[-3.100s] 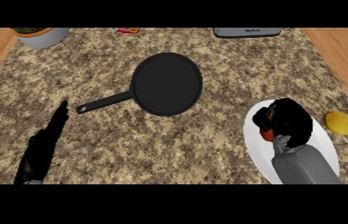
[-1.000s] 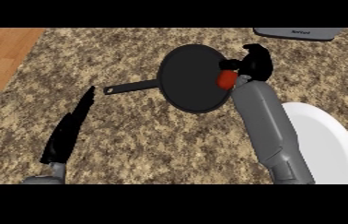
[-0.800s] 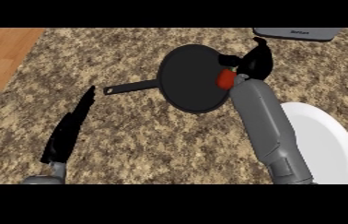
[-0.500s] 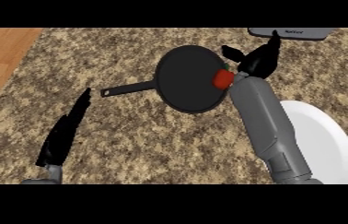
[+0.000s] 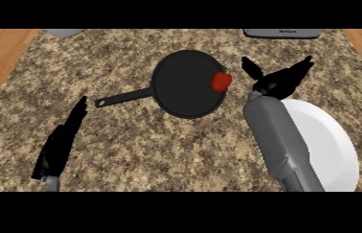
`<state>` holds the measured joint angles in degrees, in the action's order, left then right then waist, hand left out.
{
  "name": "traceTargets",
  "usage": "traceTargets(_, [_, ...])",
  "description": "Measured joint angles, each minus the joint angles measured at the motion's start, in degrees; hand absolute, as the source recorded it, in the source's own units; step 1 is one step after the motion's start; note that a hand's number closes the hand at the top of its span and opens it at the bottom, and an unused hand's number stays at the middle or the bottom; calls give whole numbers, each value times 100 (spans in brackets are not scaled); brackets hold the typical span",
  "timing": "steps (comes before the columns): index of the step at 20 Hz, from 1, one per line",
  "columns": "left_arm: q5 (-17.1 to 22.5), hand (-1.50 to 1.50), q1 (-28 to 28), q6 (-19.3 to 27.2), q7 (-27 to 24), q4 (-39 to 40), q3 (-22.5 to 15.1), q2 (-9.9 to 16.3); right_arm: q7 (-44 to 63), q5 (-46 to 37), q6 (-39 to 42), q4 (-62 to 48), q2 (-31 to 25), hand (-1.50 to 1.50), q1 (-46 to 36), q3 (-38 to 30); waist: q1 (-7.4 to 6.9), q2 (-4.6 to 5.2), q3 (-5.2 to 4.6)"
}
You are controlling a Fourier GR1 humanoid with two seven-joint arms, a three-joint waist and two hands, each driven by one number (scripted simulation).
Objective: Pick the bell pepper from the plate and place it in the pan
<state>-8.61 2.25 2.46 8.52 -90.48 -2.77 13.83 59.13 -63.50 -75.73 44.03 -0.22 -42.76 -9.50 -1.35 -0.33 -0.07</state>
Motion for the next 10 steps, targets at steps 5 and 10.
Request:
traceTargets(5, [18,0,130,10,-3,-7,125,63,278,-278,-271,699,7,-150,954,590,185,-74,-7])
traceTargets(10, [50,0,278,30,-59,-49,213,79,551,-578,-331,1657,14,-150,2018,1092,321,-117,-16])
